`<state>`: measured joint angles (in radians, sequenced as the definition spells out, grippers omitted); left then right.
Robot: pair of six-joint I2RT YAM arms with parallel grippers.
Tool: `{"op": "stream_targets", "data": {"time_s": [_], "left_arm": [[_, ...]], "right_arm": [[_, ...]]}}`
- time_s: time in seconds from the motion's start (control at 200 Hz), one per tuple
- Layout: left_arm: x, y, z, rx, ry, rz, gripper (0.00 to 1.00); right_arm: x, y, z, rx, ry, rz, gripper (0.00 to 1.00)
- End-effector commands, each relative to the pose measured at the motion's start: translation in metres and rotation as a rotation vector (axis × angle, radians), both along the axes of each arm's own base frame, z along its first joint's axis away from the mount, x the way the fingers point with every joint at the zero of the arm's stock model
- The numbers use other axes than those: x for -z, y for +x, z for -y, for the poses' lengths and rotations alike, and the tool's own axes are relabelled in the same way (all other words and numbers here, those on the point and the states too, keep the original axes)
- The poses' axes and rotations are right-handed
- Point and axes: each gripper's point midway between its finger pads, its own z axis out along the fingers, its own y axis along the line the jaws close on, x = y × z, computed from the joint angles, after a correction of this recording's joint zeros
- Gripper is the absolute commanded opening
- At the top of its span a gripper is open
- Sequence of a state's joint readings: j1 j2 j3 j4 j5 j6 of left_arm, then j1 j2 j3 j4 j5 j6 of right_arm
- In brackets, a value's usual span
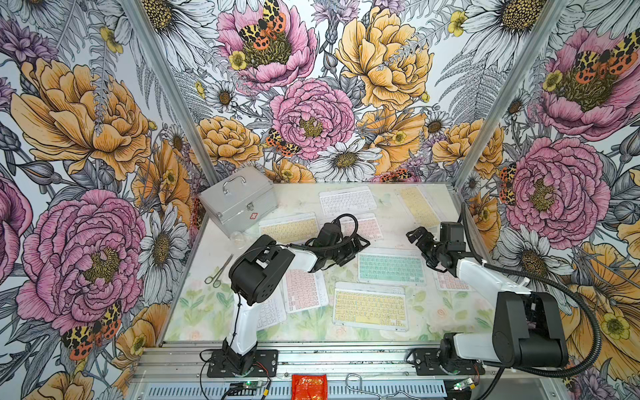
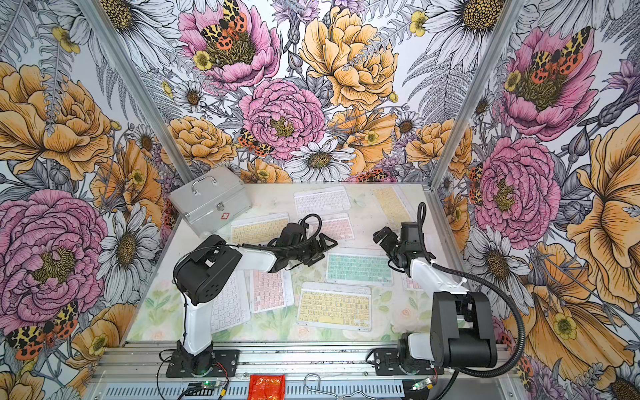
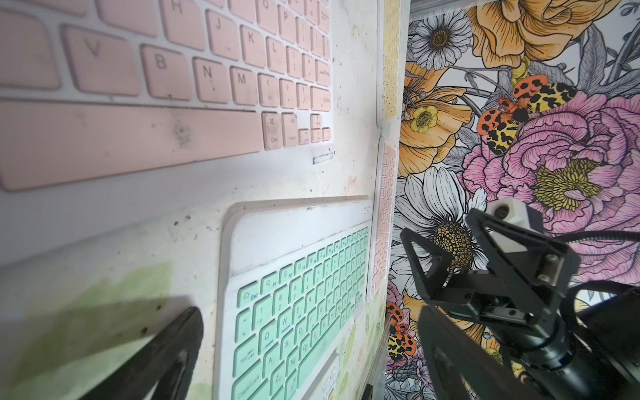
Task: Stack the numeric keypads
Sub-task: Adjust the numeric keypad at the center of the board.
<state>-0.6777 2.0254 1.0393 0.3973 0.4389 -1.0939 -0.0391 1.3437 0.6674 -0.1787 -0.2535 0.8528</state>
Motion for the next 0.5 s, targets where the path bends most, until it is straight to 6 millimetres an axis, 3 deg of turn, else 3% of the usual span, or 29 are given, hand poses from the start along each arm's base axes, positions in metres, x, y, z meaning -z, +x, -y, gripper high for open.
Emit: {"op": "stream_targets", "data": {"time_s": [0.0, 0.31, 0.495], "left_arm": [[0.053, -0.026, -0.02, 0.009, 0.125, -0.142, 0.99], [0.055, -0.034, -0.025, 0.055, 0.259, -0.117, 0.99], [0.062, -0.038, -0.032, 0.076, 0.305, -0.131, 0.99]], "right_arm": [[0.03, -0.035, 0.012, -0.007, -0.093, -0.148, 1.0], [0.055, -0.055, 0.01, -0.013, -0.083, -0.228, 1.0], [0.059, -0.052, -0.01, -0.051, -0.032, -0.205, 1.0]]}}
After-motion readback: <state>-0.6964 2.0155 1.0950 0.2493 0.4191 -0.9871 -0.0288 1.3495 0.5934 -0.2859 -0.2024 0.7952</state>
